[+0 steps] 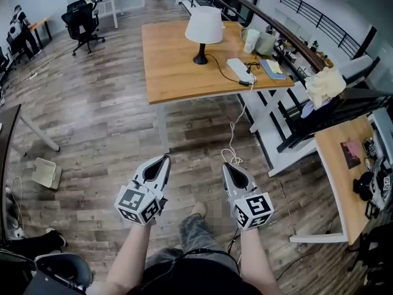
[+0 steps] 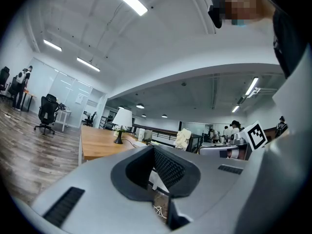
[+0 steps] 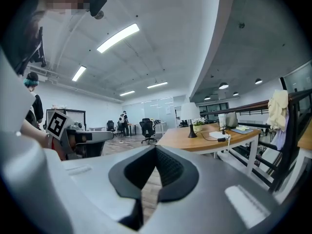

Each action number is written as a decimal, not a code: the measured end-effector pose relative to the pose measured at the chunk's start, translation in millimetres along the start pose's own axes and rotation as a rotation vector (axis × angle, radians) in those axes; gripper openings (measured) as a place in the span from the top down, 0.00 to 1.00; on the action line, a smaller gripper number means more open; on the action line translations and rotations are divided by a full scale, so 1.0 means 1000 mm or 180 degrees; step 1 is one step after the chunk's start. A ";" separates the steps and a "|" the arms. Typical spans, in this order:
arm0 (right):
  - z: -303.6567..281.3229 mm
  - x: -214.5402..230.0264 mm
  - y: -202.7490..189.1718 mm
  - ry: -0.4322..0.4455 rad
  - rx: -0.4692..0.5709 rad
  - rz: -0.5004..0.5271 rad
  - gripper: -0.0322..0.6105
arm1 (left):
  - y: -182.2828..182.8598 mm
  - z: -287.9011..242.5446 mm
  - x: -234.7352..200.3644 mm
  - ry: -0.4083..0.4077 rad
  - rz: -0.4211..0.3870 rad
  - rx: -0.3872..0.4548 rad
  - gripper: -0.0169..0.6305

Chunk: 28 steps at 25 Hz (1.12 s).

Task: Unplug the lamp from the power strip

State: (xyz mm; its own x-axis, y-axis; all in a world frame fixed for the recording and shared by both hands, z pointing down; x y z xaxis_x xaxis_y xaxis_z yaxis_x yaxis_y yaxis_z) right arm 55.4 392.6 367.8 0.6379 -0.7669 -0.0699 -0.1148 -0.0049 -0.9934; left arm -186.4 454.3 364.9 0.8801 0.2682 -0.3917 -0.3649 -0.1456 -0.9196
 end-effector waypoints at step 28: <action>-0.130 0.203 -0.014 0.0020 -0.0130 0.0018 0.94 | 0.020 -0.245 -0.040 -0.0017 -0.0010 -0.0087 0.98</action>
State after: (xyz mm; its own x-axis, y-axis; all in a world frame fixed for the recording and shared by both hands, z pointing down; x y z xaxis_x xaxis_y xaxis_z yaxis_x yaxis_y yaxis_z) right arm 87.7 153.1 379.7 0.6325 -0.7709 -0.0750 -0.1494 -0.0265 -0.9884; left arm -154.7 207.7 369.2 0.8796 0.2738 -0.3891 -0.3537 -0.1709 -0.9196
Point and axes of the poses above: the fingertips, and each gripper's own axes: z backward along the fingers, x to its right, y out of its top, the point moved 7 cm from there along z, backward along the fingers, and after that the axes turned 11 degrees about z, right-handed, at the moved point
